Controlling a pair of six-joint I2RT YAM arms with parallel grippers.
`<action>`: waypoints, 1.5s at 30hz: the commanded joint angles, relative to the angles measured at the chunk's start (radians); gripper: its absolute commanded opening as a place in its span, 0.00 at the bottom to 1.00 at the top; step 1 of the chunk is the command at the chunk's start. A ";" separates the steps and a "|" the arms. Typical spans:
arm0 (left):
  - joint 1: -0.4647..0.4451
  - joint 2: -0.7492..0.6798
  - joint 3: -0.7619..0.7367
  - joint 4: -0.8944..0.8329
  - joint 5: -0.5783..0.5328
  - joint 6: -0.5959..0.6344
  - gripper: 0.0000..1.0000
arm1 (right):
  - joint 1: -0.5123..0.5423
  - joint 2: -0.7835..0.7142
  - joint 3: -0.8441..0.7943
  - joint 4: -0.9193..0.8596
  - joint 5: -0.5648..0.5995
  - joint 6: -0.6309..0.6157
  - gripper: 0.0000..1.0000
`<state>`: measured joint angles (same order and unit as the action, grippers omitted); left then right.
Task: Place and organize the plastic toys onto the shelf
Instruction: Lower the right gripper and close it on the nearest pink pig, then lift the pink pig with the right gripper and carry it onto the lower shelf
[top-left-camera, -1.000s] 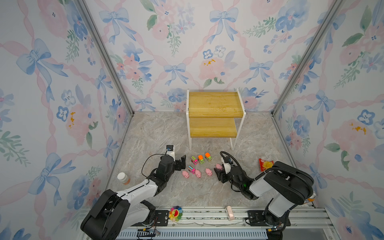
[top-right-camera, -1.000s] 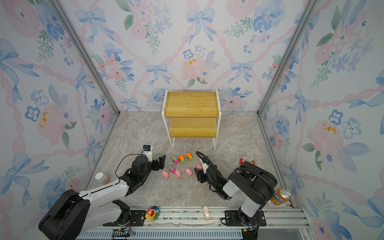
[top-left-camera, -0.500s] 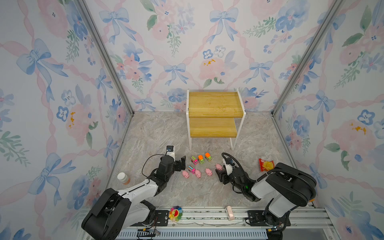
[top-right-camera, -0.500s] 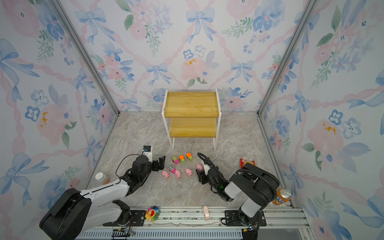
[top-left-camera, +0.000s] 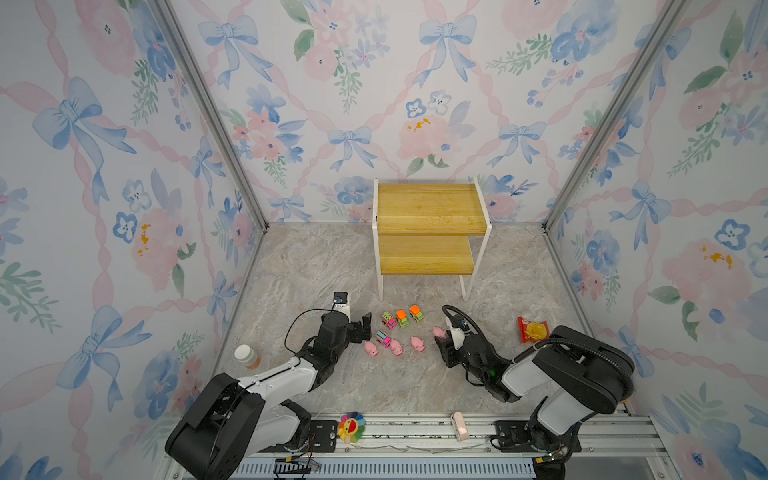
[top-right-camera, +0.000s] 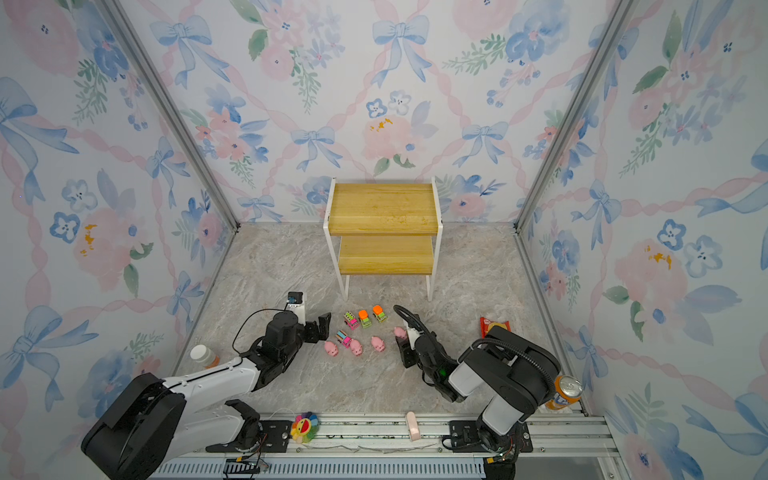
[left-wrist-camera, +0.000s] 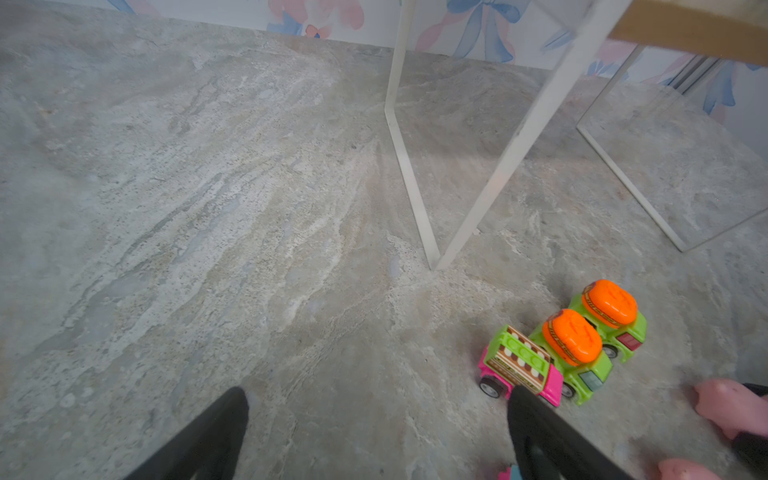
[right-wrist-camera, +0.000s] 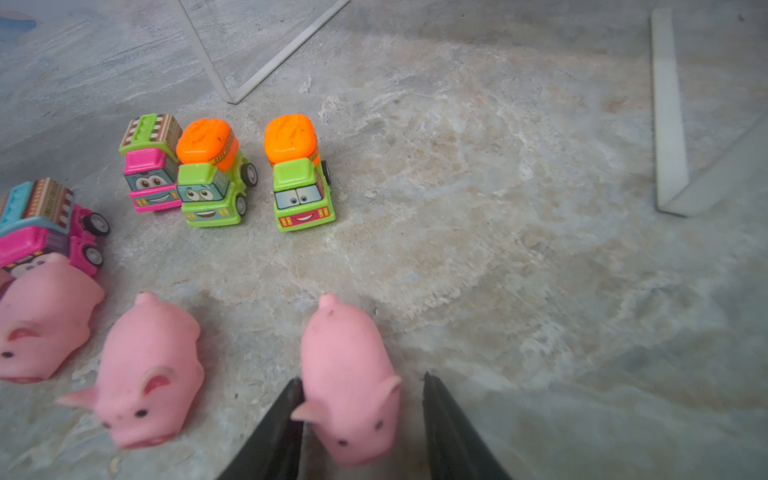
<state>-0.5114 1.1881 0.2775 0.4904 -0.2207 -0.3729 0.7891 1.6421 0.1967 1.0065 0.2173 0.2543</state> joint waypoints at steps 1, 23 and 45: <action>-0.006 0.014 0.009 -0.015 0.008 -0.020 0.98 | 0.005 0.019 -0.003 -0.168 -0.020 0.016 0.44; -0.006 0.036 0.008 -0.015 0.016 -0.021 0.98 | 0.016 -0.344 0.081 -0.516 -0.031 0.005 0.31; -0.006 0.058 0.046 -0.013 0.023 0.021 0.98 | -0.110 -0.678 0.328 -0.717 0.051 -0.004 0.30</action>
<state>-0.5114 1.2327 0.2989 0.4904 -0.2089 -0.3752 0.7048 0.9432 0.4656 0.3237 0.2413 0.2584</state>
